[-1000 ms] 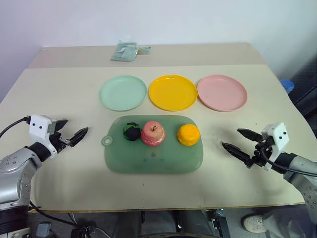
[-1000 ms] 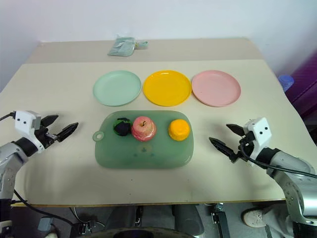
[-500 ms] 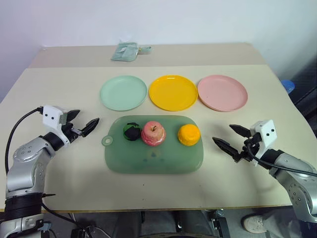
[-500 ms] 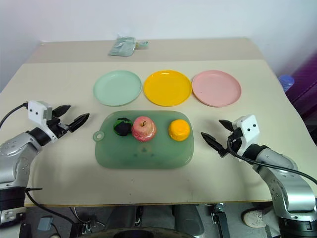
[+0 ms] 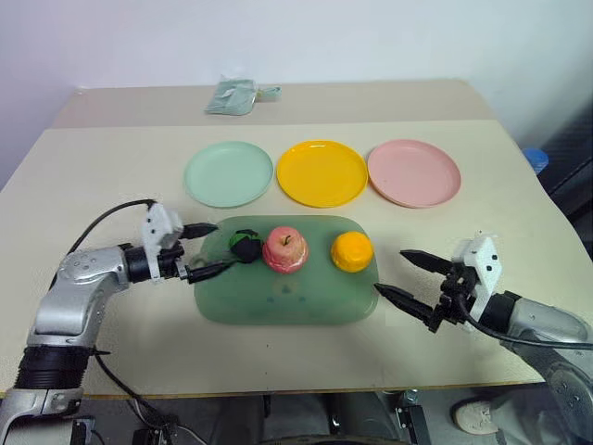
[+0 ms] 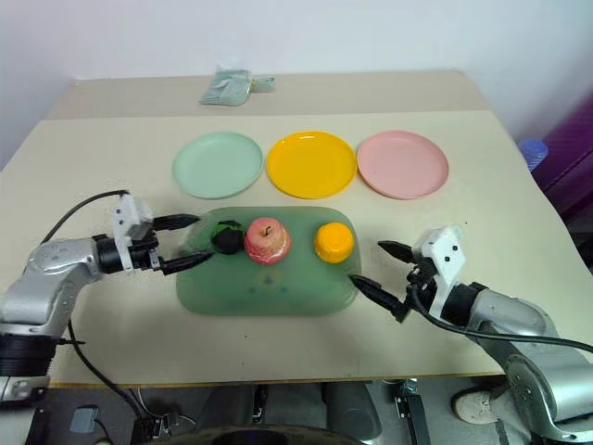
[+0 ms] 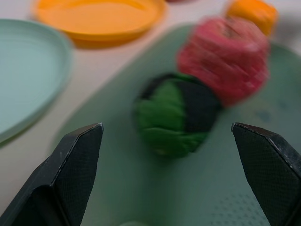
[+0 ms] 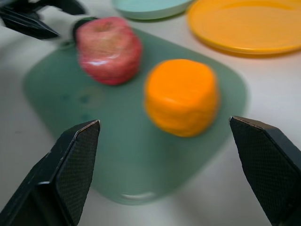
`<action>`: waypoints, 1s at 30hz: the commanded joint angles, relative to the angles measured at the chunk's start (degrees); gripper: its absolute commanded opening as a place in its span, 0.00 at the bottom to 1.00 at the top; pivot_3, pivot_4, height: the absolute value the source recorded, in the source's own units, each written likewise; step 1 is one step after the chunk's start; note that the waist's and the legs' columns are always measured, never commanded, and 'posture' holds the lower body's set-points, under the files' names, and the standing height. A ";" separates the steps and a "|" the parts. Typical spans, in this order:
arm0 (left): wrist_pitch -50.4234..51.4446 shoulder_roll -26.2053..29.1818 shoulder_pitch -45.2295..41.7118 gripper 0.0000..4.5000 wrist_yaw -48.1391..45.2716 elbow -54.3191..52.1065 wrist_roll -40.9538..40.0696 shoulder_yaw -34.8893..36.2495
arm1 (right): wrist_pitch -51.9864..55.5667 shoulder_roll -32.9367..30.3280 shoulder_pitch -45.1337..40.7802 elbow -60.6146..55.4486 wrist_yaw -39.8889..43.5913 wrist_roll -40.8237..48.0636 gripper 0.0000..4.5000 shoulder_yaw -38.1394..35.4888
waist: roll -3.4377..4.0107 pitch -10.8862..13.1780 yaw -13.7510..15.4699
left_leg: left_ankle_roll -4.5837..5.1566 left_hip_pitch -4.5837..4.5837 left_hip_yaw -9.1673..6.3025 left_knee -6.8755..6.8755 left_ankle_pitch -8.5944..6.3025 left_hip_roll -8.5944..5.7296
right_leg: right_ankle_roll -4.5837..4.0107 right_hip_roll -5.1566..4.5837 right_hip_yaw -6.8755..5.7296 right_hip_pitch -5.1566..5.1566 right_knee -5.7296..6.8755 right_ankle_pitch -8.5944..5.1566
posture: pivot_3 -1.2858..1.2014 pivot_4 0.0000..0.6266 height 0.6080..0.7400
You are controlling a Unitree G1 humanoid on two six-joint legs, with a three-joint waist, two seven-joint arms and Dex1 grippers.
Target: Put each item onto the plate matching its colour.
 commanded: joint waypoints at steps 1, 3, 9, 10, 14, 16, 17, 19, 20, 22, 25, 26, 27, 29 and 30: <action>-3.09 -1.08 -3.54 1.00 -0.76 2.85 3.34 -3.29 | 0.58 -0.15 -0.25 -4.59 -1.21 1.23 0.99 1.44 | 0.00 0.00 0.06 | 0.00 0.00 0.00 0.00 0.00 -0.01 | 0.00 0.00 0.00 0.00 0.00 0.00 | 0.52 0.24 1.00; -4.85 -1.75 -4.73 1.00 -0.63 4.89 5.39 -4.94 | 0.84 0.19 -0.30 -5.35 -2.15 1.20 0.99 2.10 | 0.00 0.00 0.07 | 0.00 -0.01 0.00 0.01 0.00 -0.08 | 0.00 0.00 0.00 0.01 0.00 0.00 | 0.52 0.24 1.00; -4.67 -4.90 -6.78 0.71 1.63 7.67 7.09 -6.09 | 0.84 0.88 -0.19 -7.04 -4.64 1.28 1.00 3.53 | -0.01 0.00 -0.05 | 0.01 -0.04 -0.02 0.02 0.00 -0.08 | 0.01 0.01 0.00 -0.02 0.00 0.00 | 0.52 0.24 1.00; -4.57 -4.90 -6.53 0.62 1.49 7.40 7.02 -5.99 | 0.82 0.89 -0.12 -7.20 -4.88 1.33 1.00 3.63 | -0.01 0.00 -0.10 | 0.01 -0.04 -0.01 0.02 0.00 -0.07 | 0.01 0.01 0.00 -0.03 0.00 0.00 | 0.52 0.24 1.00; -3.70 -4.71 -5.57 0.40 3.29 6.87 4.62 -2.20 | 0.85 0.67 -0.12 -7.52 -5.41 1.63 1.00 3.75 | -0.01 0.00 -0.07 | 0.01 -0.03 -0.02 0.02 0.00 -0.05 | 0.01 0.01 0.00 -0.02 0.00 0.00 | 0.52 0.24 1.00; -1.06 -4.78 -6.45 0.40 5.67 7.93 1.87 1.95 | 0.92 0.42 -0.83 -7.54 -5.49 1.82 1.00 3.76 | -0.03 0.02 -0.06 | 0.01 -0.03 -0.03 0.02 0.00 -0.02 | 0.00 0.01 0.00 -0.02 0.00 0.00 | 0.52 0.24 1.00; -0.13 -4.84 -6.78 0.40 6.66 8.24 1.10 3.24 | 0.92 0.34 -1.08 -7.59 -5.55 1.89 1.00 3.77 | -0.03 0.02 -0.05 | 0.01 -0.04 -0.04 0.02 0.00 0.03 | 0.00 0.01 0.00 -0.03 0.00 0.00 | 0.52 0.24 1.00; 0.37 -6.18 -10.17 0.40 13.57 10.99 1.77 6.39 | 0.85 1.12 -4.38 -6.98 -6.92 1.76 1.00 4.60 | -0.03 0.02 -0.02 | 0.01 -0.03 -0.04 0.03 0.00 0.02 | 0.01 0.00 -0.01 -0.01 0.00 0.00 | 0.52 0.24 1.00; 0.93 -7.10 -12.11 0.40 17.32 12.30 2.61 7.20 | 1.03 1.74 -6.12 -6.66 -7.77 1.95 1.00 5.13 | -0.05 0.02 0.01 | 0.01 -0.03 -0.04 0.05 0.00 0.01 | 0.01 0.00 -0.01 -0.01 0.01 0.00 | 0.52 0.24 1.00; 1.59 -9.55 -16.25 0.40 24.36 14.91 4.88 7.43 | 1.48 2.82 -9.25 -6.27 -8.99 2.08 1.00 6.67 | -0.12 0.02 0.26 | 0.01 -0.03 -0.06 0.11 0.00 -0.03 | 0.02 0.00 -0.04 0.02 0.01 0.01 | 0.52 0.24 1.00; 3.43 -13.78 -22.74 0.47 31.71 20.20 8.25 5.17 | 1.82 4.30 -13.71 -4.96 -10.38 0.53 1.00 9.88 | -0.20 0.02 0.48 | 0.01 -0.10 -0.15 0.15 0.00 -0.15 | 0.04 -0.06 -0.11 0.04 0.01 0.01 | 0.52 0.24 1.00; 3.78 -15.10 -24.91 0.54 33.49 22.73 9.56 4.23 | 1.82 4.80 -15.04 -4.34 -10.91 -0.13 1.00 10.90 | -0.20 0.02 0.44 | 0.01 -0.19 -0.15 0.17 0.00 -0.18 | 0.06 -0.06 -0.13 -0.04 0.00 0.02 | 0.52 0.24 1.00; 3.82 -16.11 -26.73 0.61 34.83 25.12 10.69 3.50 | 1.80 5.18 -15.99 -3.92 -11.33 -0.63 1.00 11.69 | -0.23 0.02 0.36 | 0.01 -0.23 -0.16 0.19 0.00 -0.20 | 0.06 -0.06 -0.13 -0.06 0.00 0.02 | 0.52 0.24 1.00; 2.97 -17.31 -30.10 0.83 37.94 30.23 13.47 2.25 | 1.98 5.85 -17.73 -3.35 -12.10 -1.52 1.00 13.06 | -0.23 0.02 0.23 | 0.01 -0.40 -0.15 0.21 0.00 -0.23 | 0.07 -0.06 -0.13 -0.24 0.00 0.03 | 0.52 0.24 1.00; 2.50 -17.59 -31.24 0.91 38.96 32.05 14.21 2.00 | 2.12 5.97 -18.50 -3.11 -12.46 -2.09 1.00 13.75 | -0.23 0.02 -0.01 | 0.01 -0.45 -0.15 0.21 0.01 -0.23 | 0.07 -0.06 -0.13 -0.30 0.02 0.03 | 0.52 0.24 1.00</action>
